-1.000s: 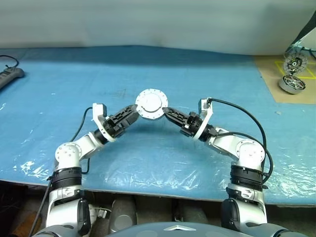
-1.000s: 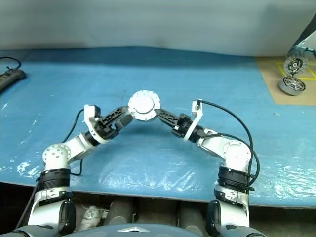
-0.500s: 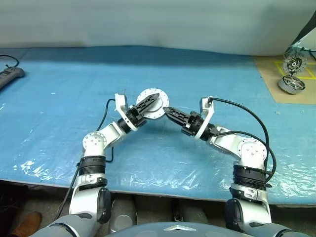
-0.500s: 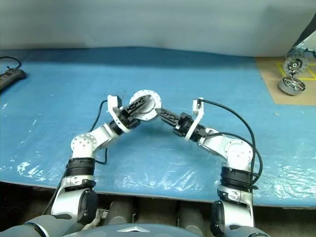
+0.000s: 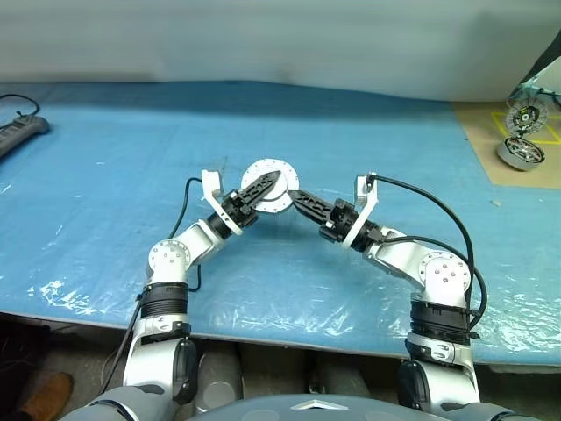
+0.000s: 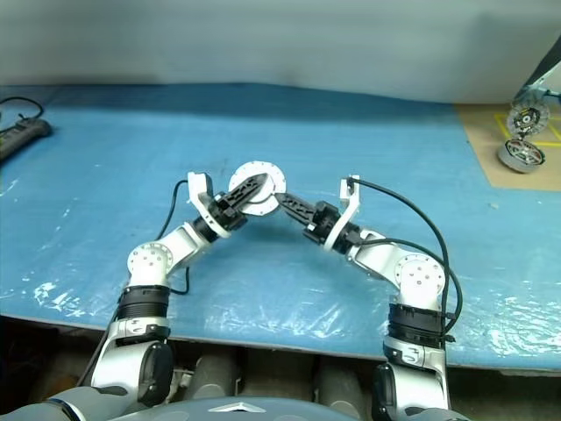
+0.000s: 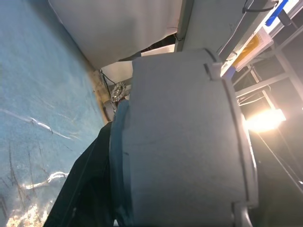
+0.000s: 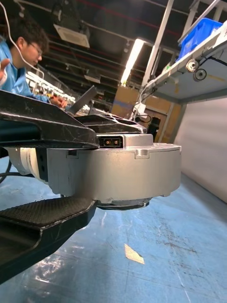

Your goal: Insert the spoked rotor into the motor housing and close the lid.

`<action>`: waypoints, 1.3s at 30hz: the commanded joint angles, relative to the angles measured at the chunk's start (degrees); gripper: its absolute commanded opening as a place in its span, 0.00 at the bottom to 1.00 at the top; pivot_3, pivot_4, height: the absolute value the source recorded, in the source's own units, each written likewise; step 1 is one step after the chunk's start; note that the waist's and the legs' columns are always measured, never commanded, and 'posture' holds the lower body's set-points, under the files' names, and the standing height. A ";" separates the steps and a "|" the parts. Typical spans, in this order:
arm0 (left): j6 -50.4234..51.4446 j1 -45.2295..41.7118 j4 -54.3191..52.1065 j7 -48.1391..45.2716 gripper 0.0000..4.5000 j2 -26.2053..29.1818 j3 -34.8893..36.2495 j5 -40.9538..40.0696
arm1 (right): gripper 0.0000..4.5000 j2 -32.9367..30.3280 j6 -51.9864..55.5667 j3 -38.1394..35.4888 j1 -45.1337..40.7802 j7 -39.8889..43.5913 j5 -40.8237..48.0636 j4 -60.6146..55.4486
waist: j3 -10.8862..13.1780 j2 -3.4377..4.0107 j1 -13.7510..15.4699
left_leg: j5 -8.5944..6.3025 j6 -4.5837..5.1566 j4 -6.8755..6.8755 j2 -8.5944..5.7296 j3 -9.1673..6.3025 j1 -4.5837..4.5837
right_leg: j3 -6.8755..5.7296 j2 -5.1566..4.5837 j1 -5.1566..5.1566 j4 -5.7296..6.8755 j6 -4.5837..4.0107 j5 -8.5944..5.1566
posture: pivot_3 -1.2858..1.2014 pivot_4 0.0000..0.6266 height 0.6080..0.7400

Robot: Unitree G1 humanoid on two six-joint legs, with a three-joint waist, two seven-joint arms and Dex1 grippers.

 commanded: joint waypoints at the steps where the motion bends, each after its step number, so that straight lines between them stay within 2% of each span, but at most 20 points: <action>1: 1.26 -0.62 -3.79 -2.42 0.57 -0.18 -0.84 -2.04 | 0.27 -0.34 -4.94 0.67 -0.80 0.66 -2.87 -4.51 | 0.00 0.00 0.01 | 0.00 0.00 0.01 0.00 -0.03 -0.02 | -0.02 0.00 0.00 0.00 0.00 0.00 | 0.52 0.24 1.00; 3: 0.90 -0.61 -4.92 -1.76 0.57 -0.56 -0.58 -2.54 | 0.27 -0.16 -7.51 0.88 -0.72 1.90 -4.62 -5.11 | 0.00 0.00 0.00 | 0.00 0.00 0.02 0.01 -0.08 -0.06 | -0.07 0.00 -0.01 0.00 0.00 0.00 | 0.52 0.24 1.00; 4: -0.15 -1.20 -4.30 1.06 0.57 -0.73 -1.45 -0.02 | 0.33 -0.30 -7.68 0.91 -0.70 2.74 -4.24 -5.11 | 0.00 0.00 0.00 | 0.00 0.00 0.02 0.01 -0.10 -0.08 | -0.10 0.01 -0.01 -0.01 0.00 0.00 | 0.52 0.24 1.00; 8: -1.55 -3.26 -2.38 2.89 0.57 -1.62 -0.19 0.05 | 0.62 -1.50 -5.09 1.90 -1.21 3.05 -1.75 -3.33 | 0.00 0.00 0.07 | 0.00 0.00 0.06 -0.01 -0.15 -0.17 | -0.17 -0.02 0.02 -0.05 0.02 0.01 | 0.52 0.24 1.00; 15: -8.11 -8.90 3.59 5.48 0.57 -0.60 5.04 1.33 | 0.62 -1.84 -5.09 2.05 -1.60 2.48 -1.54 -1.27 | 0.00 0.00 -0.15 | 0.00 0.00 0.15 0.01 -0.23 -0.25 | -0.25 -0.01 0.00 0.00 0.04 0.02 | 0.52 0.24 1.00; 19: -17.17 -12.63 10.16 4.46 0.57 3.06 7.87 5.67 | 0.62 -2.57 -6.82 1.42 -0.76 0.67 -4.54 -0.49 | 0.00 0.00 -0.21 | 0.00 0.00 0.16 0.02 -0.25 -0.25 | -0.26 0.02 0.00 -0.01 0.05 0.03 | 0.52 0.24 1.00; 22: -28.09 -15.72 19.64 6.02 0.57 6.65 8.49 12.85 | 0.62 -3.69 -9.95 2.65 0.13 -1.18 -11.80 0.82 | 0.00 0.00 0.01 | 0.00 0.00 0.16 0.00 -0.27 -0.30 | -0.27 0.01 -0.01 -0.03 0.05 0.03 | 0.52 0.24 1.00; 25: -35.80 -18.61 28.13 8.71 0.57 8.07 9.20 17.41 | 0.62 -3.13 -11.23 2.32 -0.12 -1.31 -13.57 1.11 | 0.00 0.00 0.08 | 0.01 0.00 0.18 -0.01 -0.29 -0.34 | -0.29 0.00 -0.01 -0.08 0.12 0.07 | 0.52 0.24 1.00; 33: -40.48 -22.10 38.12 7.92 0.57 7.80 8.90 23.40 | 0.62 -3.28 -10.78 5.35 -0.73 0.87 -17.93 0.58 | 0.06 -0.11 1.23 | 0.01 0.00 0.22 -0.02 -0.33 -0.51 | -0.41 -0.04 -0.03 -0.14 0.13 0.09 | 0.52 0.24 1.00; 37: -39.95 -21.70 39.79 5.02 0.57 8.15 10.01 23.18 | 0.62 -3.15 -10.55 6.20 -0.93 1.23 -20.18 0.94 | 0.06 -0.11 1.24 | 0.01 0.00 0.24 -0.01 -0.33 -0.44 | -0.37 -0.04 -0.03 -0.04 0.13 0.09 | 0.52 0.24 1.00; 38: -39.48 -21.27 39.09 3.77 0.71 8.29 9.97 23.02 | 0.63 -3.29 -10.54 6.72 -0.76 1.23 -21.27 1.03 | 0.07 -0.11 1.25 | 0.01 0.00 0.24 0.00 -0.33 -0.42 | -0.37 -0.04 -0.03 -0.03 0.12 0.09 | 0.52 0.24 1.00; 39: -38.68 -20.93 38.27 3.13 0.75 8.39 10.35 22.48 | 0.63 -3.23 -10.43 7.00 -0.53 1.19 -22.01 1.24 | 0.07 -0.11 1.29 | 0.01 0.00 0.24 0.00 -0.33 -0.44 | -0.38 -0.04 -0.03 -0.03 0.12 0.09 | 0.52 0.24 1.00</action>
